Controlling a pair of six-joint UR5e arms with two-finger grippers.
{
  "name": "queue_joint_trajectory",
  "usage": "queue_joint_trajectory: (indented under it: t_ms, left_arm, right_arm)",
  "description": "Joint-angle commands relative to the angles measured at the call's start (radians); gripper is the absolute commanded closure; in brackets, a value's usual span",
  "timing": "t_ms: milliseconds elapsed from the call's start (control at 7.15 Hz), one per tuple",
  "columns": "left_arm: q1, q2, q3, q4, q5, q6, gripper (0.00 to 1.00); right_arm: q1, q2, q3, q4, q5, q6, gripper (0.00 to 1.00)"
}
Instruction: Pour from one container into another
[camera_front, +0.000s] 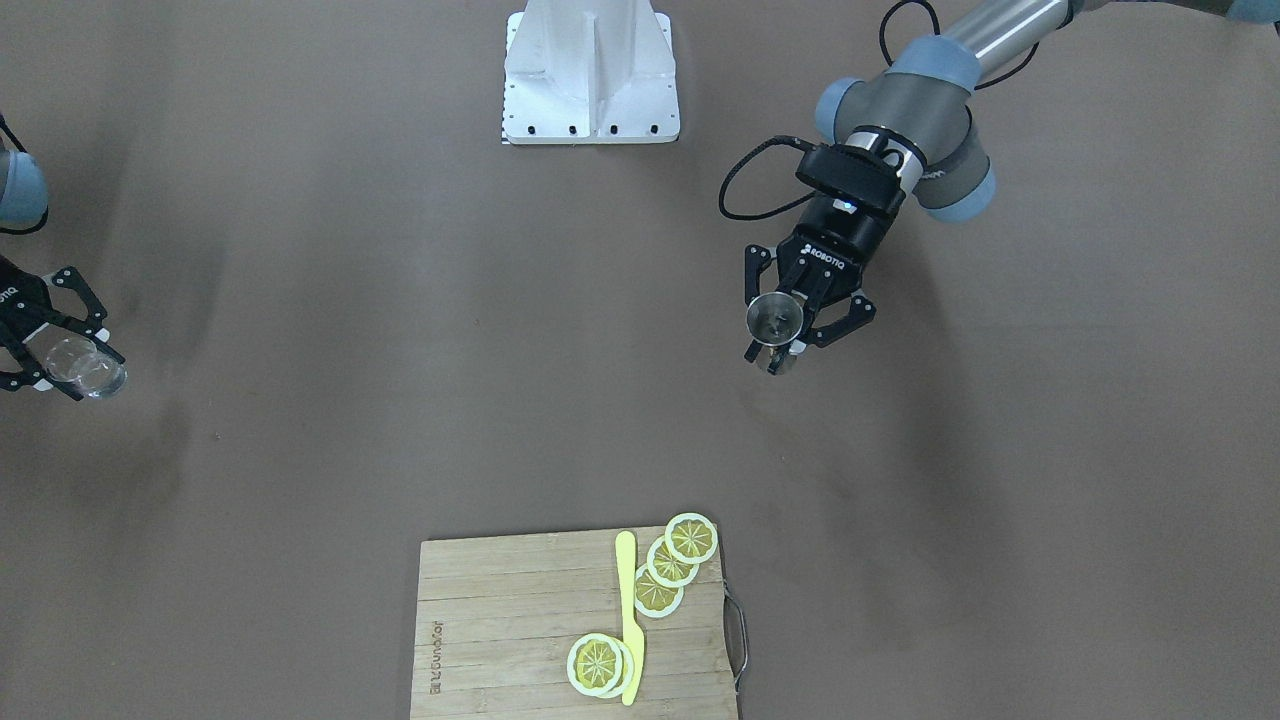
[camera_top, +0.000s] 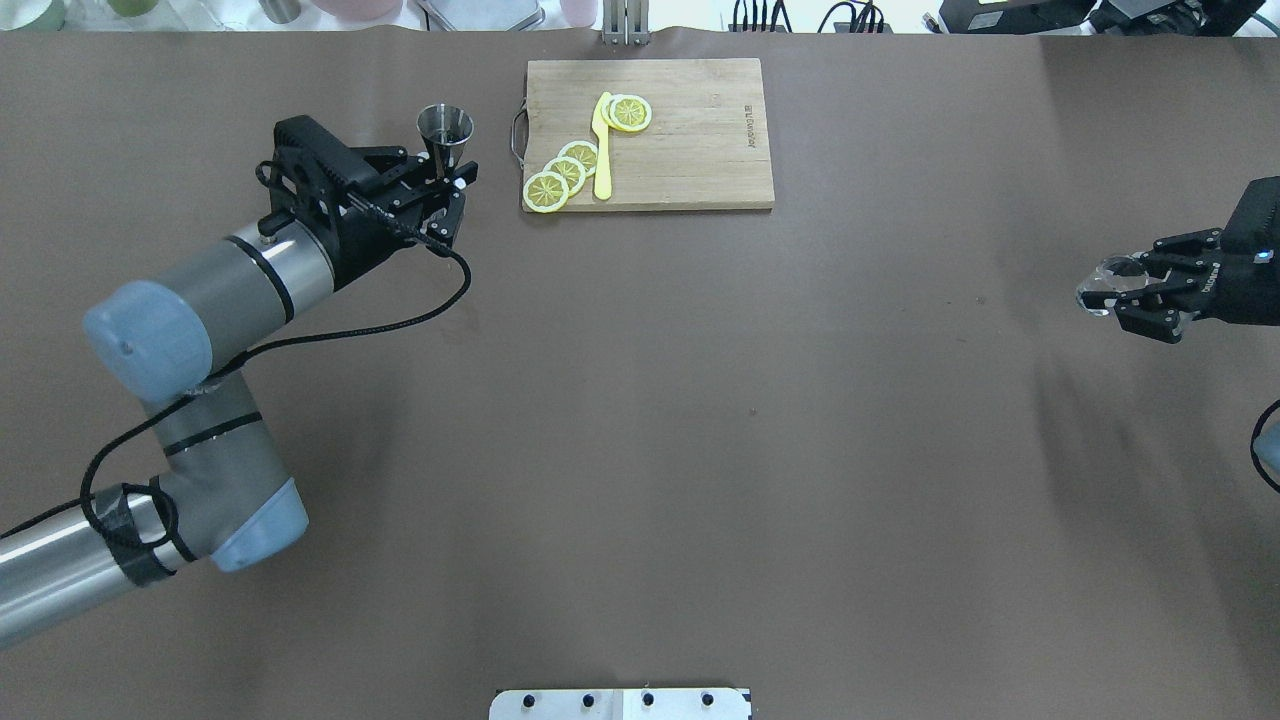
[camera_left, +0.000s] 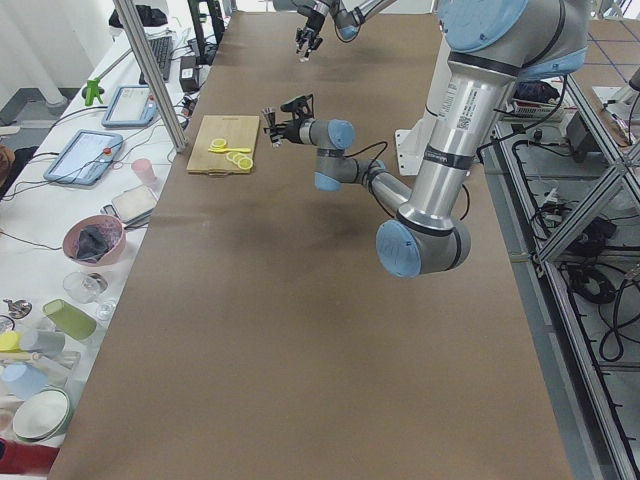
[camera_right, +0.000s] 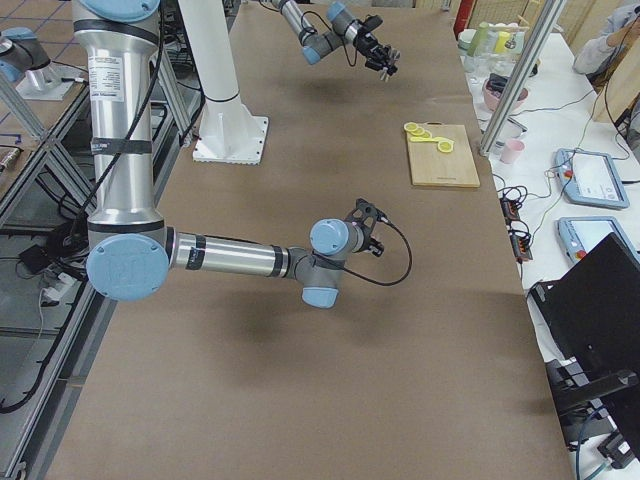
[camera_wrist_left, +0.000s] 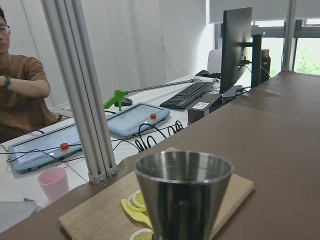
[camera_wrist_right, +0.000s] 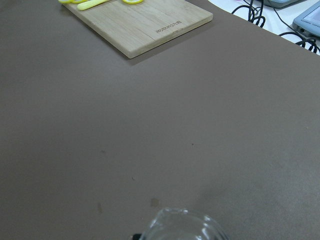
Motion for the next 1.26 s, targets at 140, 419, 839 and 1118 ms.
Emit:
queue_joint_trajectory:
  t_ms: [140, 419, 839, 1118]
  left_arm:
    - [0.098, 0.049, -0.036, 0.022, 0.227, -0.082, 1.00]
    - [0.103, 0.095, -0.060, 0.049, 0.326, -0.105, 1.00]
    - [0.178, 0.144, -0.062, 0.050, 0.459, -0.214, 1.00]
    - [0.207, 0.150, -0.059, 0.120, 0.552, -0.299, 1.00]
  right_arm:
    - [-0.030, 0.071, -0.112, 0.071, -0.052, 0.027, 1.00]
    - [-0.054, 0.115, -0.186, 0.144, -0.052, 0.088, 1.00]
    - [-0.089, 0.143, -0.253, 0.183, -0.067, 0.088, 1.00]
    - [-0.103, 0.151, -0.281, 0.200, -0.087, 0.087, 1.00]
